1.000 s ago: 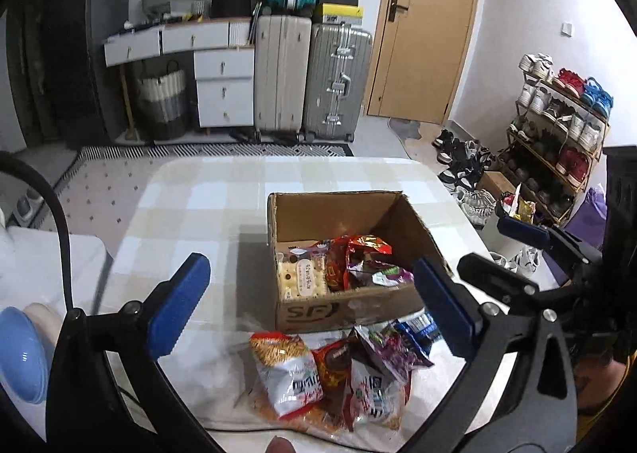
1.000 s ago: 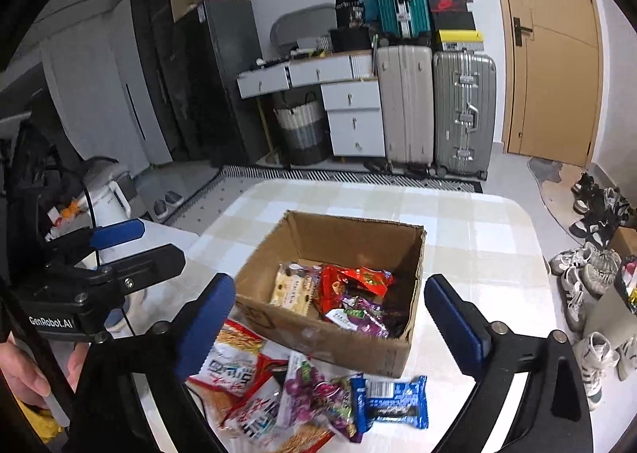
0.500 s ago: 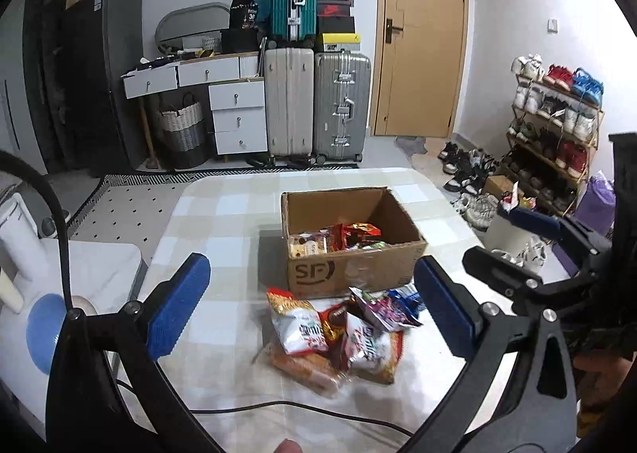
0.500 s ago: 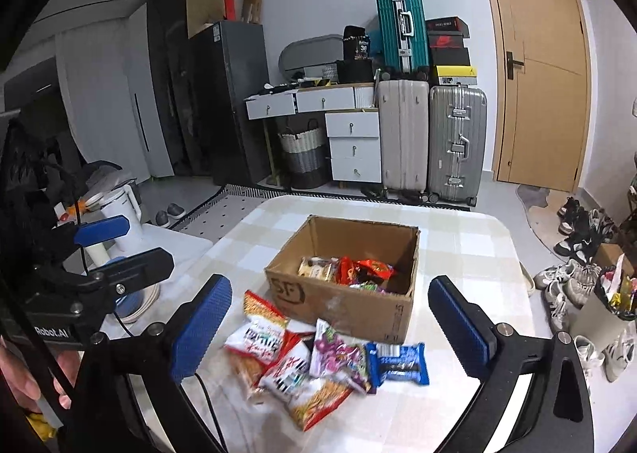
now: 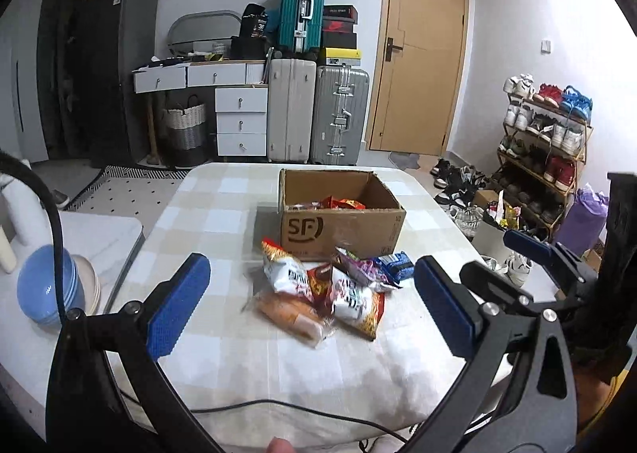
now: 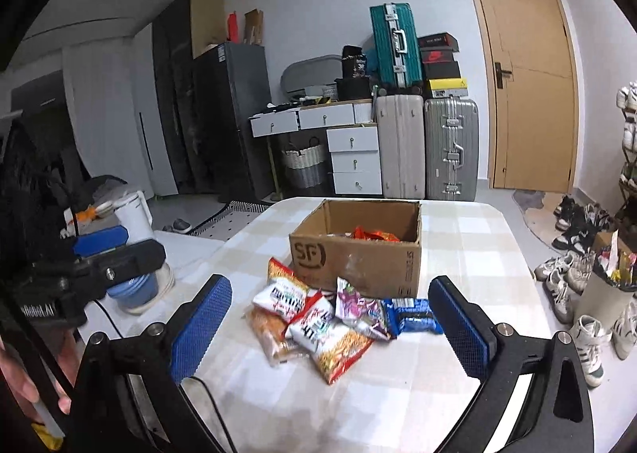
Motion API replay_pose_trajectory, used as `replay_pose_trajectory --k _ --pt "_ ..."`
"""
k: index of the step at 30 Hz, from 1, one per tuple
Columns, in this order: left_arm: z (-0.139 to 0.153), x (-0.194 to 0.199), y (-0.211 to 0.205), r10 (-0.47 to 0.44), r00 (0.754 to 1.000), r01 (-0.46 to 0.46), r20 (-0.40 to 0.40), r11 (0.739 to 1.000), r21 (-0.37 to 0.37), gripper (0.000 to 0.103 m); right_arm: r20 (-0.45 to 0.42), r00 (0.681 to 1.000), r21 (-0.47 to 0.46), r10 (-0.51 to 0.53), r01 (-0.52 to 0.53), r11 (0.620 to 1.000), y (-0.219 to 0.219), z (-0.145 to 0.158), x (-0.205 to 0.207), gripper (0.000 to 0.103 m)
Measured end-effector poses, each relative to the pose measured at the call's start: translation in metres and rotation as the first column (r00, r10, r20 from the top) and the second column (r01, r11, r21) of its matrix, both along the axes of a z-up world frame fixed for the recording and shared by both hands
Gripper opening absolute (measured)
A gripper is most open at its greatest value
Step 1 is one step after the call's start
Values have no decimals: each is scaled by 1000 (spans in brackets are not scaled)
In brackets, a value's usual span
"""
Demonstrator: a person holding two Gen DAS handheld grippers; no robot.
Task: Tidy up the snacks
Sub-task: 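Open both tools and withdraw them from the box over the snack pile, then lower both tools toward the noodle snack bags beside the box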
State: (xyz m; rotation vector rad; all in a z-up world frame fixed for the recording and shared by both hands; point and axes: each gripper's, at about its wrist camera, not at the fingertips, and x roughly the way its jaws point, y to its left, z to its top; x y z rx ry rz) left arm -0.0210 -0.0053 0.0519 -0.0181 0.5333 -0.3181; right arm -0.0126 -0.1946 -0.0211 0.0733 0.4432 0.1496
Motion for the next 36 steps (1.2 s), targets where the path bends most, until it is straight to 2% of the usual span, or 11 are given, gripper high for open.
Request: replay_pose_trajectory --k 5,7,8,10,17,21,23,26,29,32,36 --pt "-18 -2 13 20 1000 -20 -22 1000 -14 102 21 999 -80 25 -23 997 18 -21 -14 101" --pt "-27 -1 19 42 999 -42 -2 999 -8 102 34 999 -89 40 -37 995 22 -29 -17 101" --pt "-32 -4 22 61 998 -61 34 998 -3 102 45 998 -95 50 -46 994 23 -33 -18 101" --pt "-43 3 22 78 996 -79 53 996 30 102 62 995 -110 74 -66 992 24 -42 -16 101" --pt "-89 47 25 97 992 -95 -79 995 27 102 -17 996 -119 84 -86 989 23 -72 22 101" --pt "-116 79 16 110 976 -95 -190 992 87 102 -103 993 -84 62 -71 994 15 -92 49 101" --pt "-131 98 13 115 960 -89 -256 990 111 102 -149 988 -59 45 -55 997 9 -103 62 101" --pt "-141 118 11 109 952 -80 -285 991 112 102 -204 978 -1 46 -47 999 -2 -115 77 101" --pt "-142 129 4 111 951 -70 -288 986 151 102 -253 967 33 44 -37 999 -10 -127 93 101" --pt "-148 146 3 107 944 -62 -313 987 151 102 -282 958 37 54 -46 998 -10 -134 105 101" --pt "-152 169 13 110 930 -84 -350 993 89 102 -269 961 17 61 -58 998 -6 -135 116 101"
